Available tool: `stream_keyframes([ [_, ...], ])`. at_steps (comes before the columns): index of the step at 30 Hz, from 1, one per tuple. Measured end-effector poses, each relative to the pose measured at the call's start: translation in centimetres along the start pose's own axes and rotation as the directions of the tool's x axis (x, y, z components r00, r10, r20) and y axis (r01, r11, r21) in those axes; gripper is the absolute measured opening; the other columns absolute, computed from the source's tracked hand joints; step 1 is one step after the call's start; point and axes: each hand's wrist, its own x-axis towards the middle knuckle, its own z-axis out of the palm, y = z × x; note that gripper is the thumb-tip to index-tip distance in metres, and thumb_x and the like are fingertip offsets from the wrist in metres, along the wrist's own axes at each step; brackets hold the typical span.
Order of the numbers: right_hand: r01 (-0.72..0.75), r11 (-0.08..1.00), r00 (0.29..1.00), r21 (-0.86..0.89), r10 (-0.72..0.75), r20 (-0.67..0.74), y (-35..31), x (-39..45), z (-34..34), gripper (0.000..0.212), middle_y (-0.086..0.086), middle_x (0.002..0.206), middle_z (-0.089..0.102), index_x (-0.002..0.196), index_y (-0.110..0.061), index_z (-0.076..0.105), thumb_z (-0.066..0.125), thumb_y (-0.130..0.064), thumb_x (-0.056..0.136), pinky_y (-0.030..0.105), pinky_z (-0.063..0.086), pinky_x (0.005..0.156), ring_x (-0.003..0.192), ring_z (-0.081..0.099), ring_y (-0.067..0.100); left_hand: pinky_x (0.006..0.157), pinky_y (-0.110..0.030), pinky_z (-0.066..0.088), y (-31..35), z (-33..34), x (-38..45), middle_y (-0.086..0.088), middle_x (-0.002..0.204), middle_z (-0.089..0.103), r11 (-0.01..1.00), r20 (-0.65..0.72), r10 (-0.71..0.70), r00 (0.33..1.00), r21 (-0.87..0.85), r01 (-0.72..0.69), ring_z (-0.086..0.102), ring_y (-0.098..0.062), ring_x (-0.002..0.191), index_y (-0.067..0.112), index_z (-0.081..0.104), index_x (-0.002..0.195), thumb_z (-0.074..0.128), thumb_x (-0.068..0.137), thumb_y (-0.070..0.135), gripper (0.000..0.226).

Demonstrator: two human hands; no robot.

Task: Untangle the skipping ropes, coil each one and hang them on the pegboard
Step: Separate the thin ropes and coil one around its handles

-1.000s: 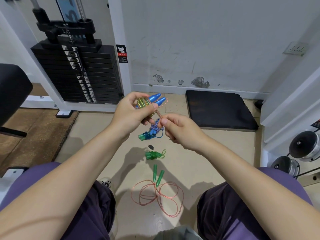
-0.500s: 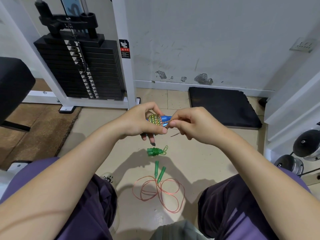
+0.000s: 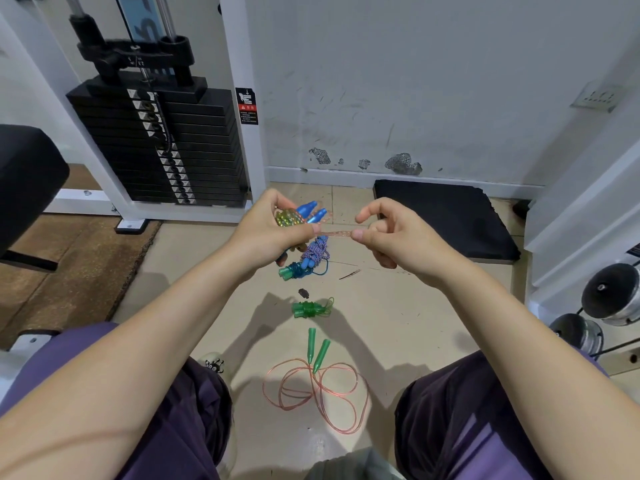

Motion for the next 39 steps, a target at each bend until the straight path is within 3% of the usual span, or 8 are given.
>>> stream_keyframes([
  [6,-0.019,0.999,1.0,0.03,0.019,-0.02,0.4,0.1,-1.4,0.005,0.002,0.06,0.052,0.093,-0.011,0.066,0.069,-0.009,0.089,0.026,0.037,0.045,0.05,0.046,0.017,0.035,-0.024,0.039,-0.4,-0.6,0.5,-0.006,0.08,0.066,0.999,-0.165,0.035,0.986,-0.022,-0.039,0.059,-0.003,0.047,0.014,0.046,0.099,0.081,0.081,0.017,0.039],
  [11,-0.021,0.998,0.996,0.061,0.027,-0.091,0.6,0.1,-1.5,0.023,0.005,0.063,0.056,0.107,-0.006,0.067,0.072,-0.003,0.085,0.023,0.044,0.048,0.049,0.052,0.013,0.037,-0.025,0.041,-0.6,-0.7,0.6,-0.008,0.084,0.068,0.997,-0.222,0.065,0.973,-0.036,-0.074,0.066,-0.009,0.058,0.01,0.047,0.105,0.082,0.081,0.02,0.043],
  [15,-0.054,0.997,0.996,0.052,0.057,-0.07,0.8,0.3,-1.5,0.032,0.01,0.072,0.057,0.117,-0.002,0.064,0.068,0.004,0.087,0.024,0.051,0.056,0.055,0.056,0.015,0.039,-0.028,0.042,-0.7,-0.8,0.6,-0.012,0.086,0.069,0.991,-0.241,0.103,0.965,-0.055,-0.119,0.068,-0.017,0.063,0.012,0.046,0.104,0.081,0.082,0.021,0.042],
  [19,-0.067,0.995,0.997,0.069,0.07,-0.038,0.7,0.3,-1.7,0.02,0.012,0.068,0.06,0.107,-0.005,0.066,0.063,0.005,0.09,0.022,0.053,0.056,0.051,0.06,0.013,0.039,-0.027,0.042,-0.8,-0.9,0.6,-0.012,0.083,0.069,0.988,-0.259,0.119,0.959,-0.061,-0.139,0.065,-0.012,0.057,0.015,0.046,0.101,0.081,0.082,0.022,0.04],
  [24,-0.053,0.994,0.989,0.095,0.066,-0.134,0.7,0.5,-1.7,0.001,0.009,0.061,0.062,0.09,-0.001,0.067,0.067,-0.001,0.089,0.028,0.053,0.047,0.047,0.061,0.02,0.038,-0.026,0.041,-1.1,-0.6,0.9,-0.006,0.079,0.066,0.991,-0.273,0.117,0.955,-0.027,-0.129,0.057,-0.004,0.046,0.017,0.045,0.099,0.081,0.082,0.021,0.039],
  [27,-0.036,0.989,0.978,0.141,0.064,-0.199,0.7,0.7,-1.6,0.009,0.01,0.061,0.063,0.088,0.004,0.066,0.068,-0.004,0.089,0.027,0.051,0.045,0.047,0.061,0.022,0.038,-0.025,0.042,-1.3,-0.5,1.0,-0.005,0.082,0.066,0.994,-0.261,0.107,0.959,-0.009,-0.113,0.06,-0.002,0.05,0.016,0.047,0.101,0.081,0.081,0.024,0.04],
  [34,0.018,0.949,0.965,0.316,0.067,-0.255,0.1,0.7,-1.7,0.012,0.018,0.077,0.071,0.099,0.008,0.066,0.065,0.004,0.088,0.022,0.057,0.057,0.063,0.072,0.022,0.039,-0.024,0.043,-1.2,-0.3,1.2,-0.007,0.087,0.068,0.996,-0.277,0.082,0.957,-0.004,-0.086,0.062,-0.003,0.054,0.018,0.047,0.101,0.081,0.081,0.025,0.04],
  [39,-0.013,0.959,0.973,0.282,0.077,-0.216,0.1,0.6,-1.6,0.014,0.02,0.079,0.071,0.101,0.005,0.065,0.066,0.003,0.088,0.026,0.059,0.061,0.066,0.071,0.025,0.037,-0.023,0.041,-1.0,-0.4,1.1,-0.011,0.086,0.067,0.996,-0.301,0.078,0.95,-0.017,-0.087,0.057,0.0,0.046,0.012,0.047,0.105,0.079,0.083,0.023,0.041],
])
